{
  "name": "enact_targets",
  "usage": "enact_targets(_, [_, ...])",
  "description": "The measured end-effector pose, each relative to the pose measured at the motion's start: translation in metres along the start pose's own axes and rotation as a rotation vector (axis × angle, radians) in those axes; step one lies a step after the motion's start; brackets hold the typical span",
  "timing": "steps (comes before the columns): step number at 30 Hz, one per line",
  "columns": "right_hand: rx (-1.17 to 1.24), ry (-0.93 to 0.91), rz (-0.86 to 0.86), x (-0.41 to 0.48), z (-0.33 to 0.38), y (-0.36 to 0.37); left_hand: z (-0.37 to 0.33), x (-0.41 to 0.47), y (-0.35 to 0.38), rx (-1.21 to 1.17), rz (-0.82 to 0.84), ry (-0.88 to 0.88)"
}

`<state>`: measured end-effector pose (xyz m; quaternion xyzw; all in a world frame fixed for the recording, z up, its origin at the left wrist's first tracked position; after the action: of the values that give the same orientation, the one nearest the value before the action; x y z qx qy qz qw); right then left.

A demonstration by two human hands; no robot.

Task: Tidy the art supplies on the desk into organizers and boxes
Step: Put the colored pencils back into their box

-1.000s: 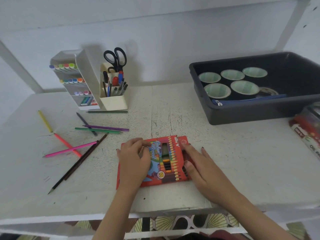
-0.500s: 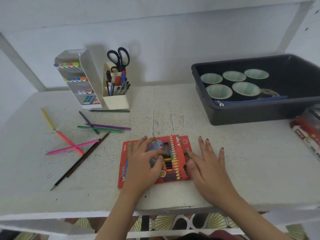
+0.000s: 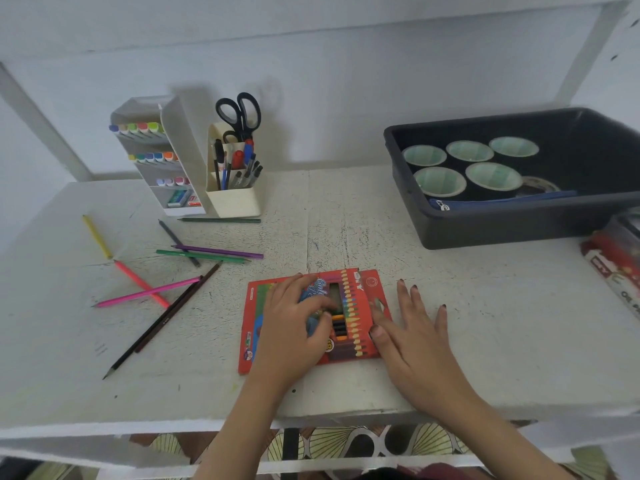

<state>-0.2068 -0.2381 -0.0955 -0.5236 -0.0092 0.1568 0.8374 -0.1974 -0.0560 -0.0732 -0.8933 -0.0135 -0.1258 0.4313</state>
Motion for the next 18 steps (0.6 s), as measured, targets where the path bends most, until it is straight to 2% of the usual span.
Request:
enact_targets(5, [0.0, -0.008, -0.006, 0.001, 0.0, -0.001, 0.001, 0.0, 0.0, 0.005, -0.002, 0.002])
enact_targets(10, [0.174, -0.074, -0.277, 0.001, 0.009, -0.014, 0.001, 0.002, -0.007, -0.053, -0.05, -0.024])
enact_targets(13, [0.214, -0.12, -0.372, 0.006, 0.02, -0.019, 0.01, 0.0, -0.021, -0.049, -0.13, -0.044])
enact_targets(16, [0.167, -0.188, -0.391, 0.016, 0.037, -0.02, 0.027, -0.004, -0.039, -0.03, -0.209, -0.131])
enact_targets(18, [0.115, -0.22, -0.338, 0.025, 0.049, -0.019, 0.037, -0.008, -0.052, 0.0, -0.263, -0.186])
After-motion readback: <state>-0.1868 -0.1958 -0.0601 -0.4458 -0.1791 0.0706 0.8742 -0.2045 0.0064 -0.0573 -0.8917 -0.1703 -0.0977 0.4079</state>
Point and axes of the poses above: each hand's wrist, its own x-axis towards the middle knuckle, its own y-axis out of the palm, z = x × y, the point moved 3 cm from there along x, towards the middle knuckle, and after that the axes turned 4 degrees about z, right-handed, at the moved point
